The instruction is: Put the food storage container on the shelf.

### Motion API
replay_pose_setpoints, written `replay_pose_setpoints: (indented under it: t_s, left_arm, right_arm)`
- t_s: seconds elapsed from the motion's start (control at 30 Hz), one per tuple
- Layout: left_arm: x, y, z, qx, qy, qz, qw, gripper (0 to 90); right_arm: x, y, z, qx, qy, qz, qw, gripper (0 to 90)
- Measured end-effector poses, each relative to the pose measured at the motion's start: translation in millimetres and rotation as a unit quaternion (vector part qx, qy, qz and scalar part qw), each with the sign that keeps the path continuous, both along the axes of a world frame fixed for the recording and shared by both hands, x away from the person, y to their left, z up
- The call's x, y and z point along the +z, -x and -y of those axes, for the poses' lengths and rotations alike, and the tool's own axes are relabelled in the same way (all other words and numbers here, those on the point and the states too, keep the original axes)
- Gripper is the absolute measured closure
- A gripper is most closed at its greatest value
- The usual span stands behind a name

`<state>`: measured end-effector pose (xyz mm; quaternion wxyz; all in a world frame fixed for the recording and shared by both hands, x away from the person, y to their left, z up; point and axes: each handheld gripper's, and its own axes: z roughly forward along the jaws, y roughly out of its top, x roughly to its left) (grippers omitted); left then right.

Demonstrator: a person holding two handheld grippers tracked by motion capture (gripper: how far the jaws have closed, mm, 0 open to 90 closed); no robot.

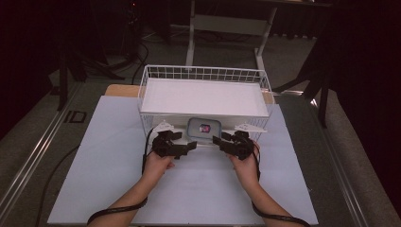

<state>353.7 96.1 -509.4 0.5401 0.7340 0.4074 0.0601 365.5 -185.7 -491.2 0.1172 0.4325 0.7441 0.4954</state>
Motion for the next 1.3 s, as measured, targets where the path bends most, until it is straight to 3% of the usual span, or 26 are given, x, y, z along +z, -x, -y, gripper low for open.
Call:
replay_pose_setpoints:
  t_s: [0.03,0.17,0.3,0.43,0.5,0.63,0.77,0.9,0.97,1.23,1.3]
  left_arm:
    - [0.0,2.5,-0.5,-0.004,0.001,0.002,1.0,14.7]
    - [1.6,19.5,-3.8,-0.019,-0.003,0.006,0.9998,14.3]
    - [4.7,31.7,-8.7,-0.028,-0.006,0.011,0.9995,12.1]
    - [4.6,42.7,-14.1,-0.031,-0.006,0.006,0.9995,10.0]
    - [3.0,47.6,-17.2,-0.031,-0.004,0.001,0.9995,9.9]
    - [1.4,57.4,-23.8,-0.022,0.009,-0.002,0.9997,8.4]
    - [-0.3,64.1,-25.8,-0.03,-0.003,0.001,0.9995,5.5]
    - [-6.2,72.4,-28.5,-0.033,-0.001,-0.002,0.9995,3.1]
    - [-7.6,74.4,-29.8,-0.03,-0.006,0.008,0.9995,3.1]
    - [-10.0,75.8,-34.6,-0.026,-0.005,0.007,0.9996,3.1]
    - [-9.6,75.9,-35.5,-0.023,-0.005,0.009,0.9997,3.1]
  right_arm:
    - [1.9,3.8,-2.4,0.012,-0.001,0.002,0.9999,54.8]
    - [2.1,10.5,-9.8,0.016,0.018,0.008,0.9997,59.2]
    - [-1.1,11.2,-14.9,0.021,0.019,-0.004,0.9996,68.3]
    - [-6.3,11.0,-21.1,0.024,0.029,-0.012,0.9992,84.5]
    - [-9.1,10.7,-25.9,0.018,0.049,-0.009,0.9986,89.8]
    - [-14.2,9.4,-33.9,0.023,0.055,-0.013,0.9981,89.9]
    - [-18.6,7.3,-39.1,0.024,0.056,-0.016,0.998,89.9]
    - [-21.5,3.3,-42.1,0.023,0.054,-0.018,0.9981,90.0]
    - [-22.4,1.3,-43.7,0.024,0.053,-0.021,0.9981,90.0]
    - [-24.5,-7.4,-49.6,0.014,0.063,-0.02,0.9977,90.0]
    - [-26.8,-11.8,-48.3,0.008,0.052,-0.031,0.9981,90.0]
